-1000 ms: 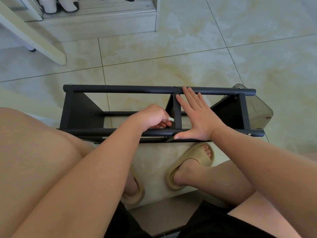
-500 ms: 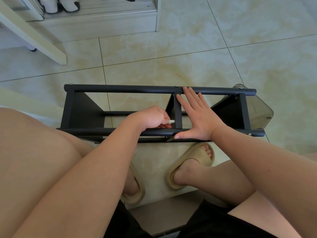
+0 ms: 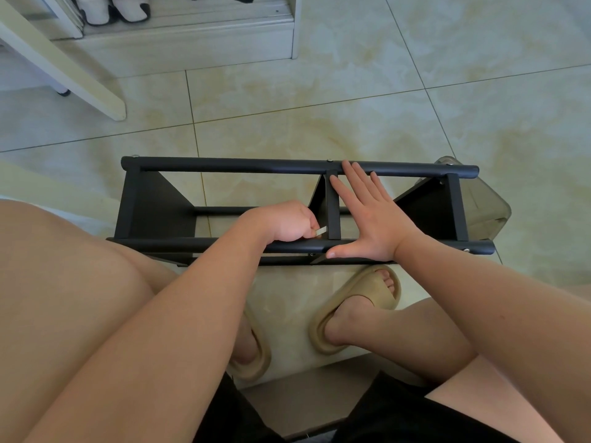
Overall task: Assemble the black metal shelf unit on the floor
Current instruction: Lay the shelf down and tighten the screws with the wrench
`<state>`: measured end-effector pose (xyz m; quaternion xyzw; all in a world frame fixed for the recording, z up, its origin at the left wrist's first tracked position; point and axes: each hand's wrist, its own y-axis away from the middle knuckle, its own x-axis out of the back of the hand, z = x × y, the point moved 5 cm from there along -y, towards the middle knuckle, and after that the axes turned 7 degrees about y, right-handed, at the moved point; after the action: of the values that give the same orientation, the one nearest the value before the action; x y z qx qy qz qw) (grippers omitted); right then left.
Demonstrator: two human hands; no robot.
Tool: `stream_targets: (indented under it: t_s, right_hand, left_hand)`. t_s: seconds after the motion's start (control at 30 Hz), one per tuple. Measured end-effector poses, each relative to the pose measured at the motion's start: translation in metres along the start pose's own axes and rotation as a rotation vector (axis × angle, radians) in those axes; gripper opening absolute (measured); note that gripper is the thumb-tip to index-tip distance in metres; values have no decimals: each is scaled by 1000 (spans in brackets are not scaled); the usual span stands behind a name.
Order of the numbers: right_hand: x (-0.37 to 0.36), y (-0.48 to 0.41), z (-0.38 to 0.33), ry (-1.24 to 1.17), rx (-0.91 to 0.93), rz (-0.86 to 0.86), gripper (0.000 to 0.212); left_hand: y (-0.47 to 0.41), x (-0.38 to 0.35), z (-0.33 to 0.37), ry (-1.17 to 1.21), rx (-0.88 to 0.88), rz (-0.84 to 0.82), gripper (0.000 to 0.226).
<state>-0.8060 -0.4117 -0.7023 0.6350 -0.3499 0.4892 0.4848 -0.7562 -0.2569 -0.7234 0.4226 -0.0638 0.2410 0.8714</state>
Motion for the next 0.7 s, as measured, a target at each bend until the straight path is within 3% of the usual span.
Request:
stream_targets:
  t_s: [0.23, 0.4, 0.5, 0.7]
  right_hand:
    - [-1, 0, 0, 1, 0, -1, 132]
    - [-1, 0, 0, -1, -2, -2, 132]
    - [-1, -1, 1, -1, -2, -5, 133]
    - [0, -1, 1, 7, -1, -6, 133]
  left_hand:
    - [6, 15, -3, -75, -20, 93, 14]
    - [2, 14, 2, -20, -51, 133, 24]
    - [0, 12, 1, 153, -63, 150, 26]
    - [-5, 0, -3, 567, 50, 189, 7]
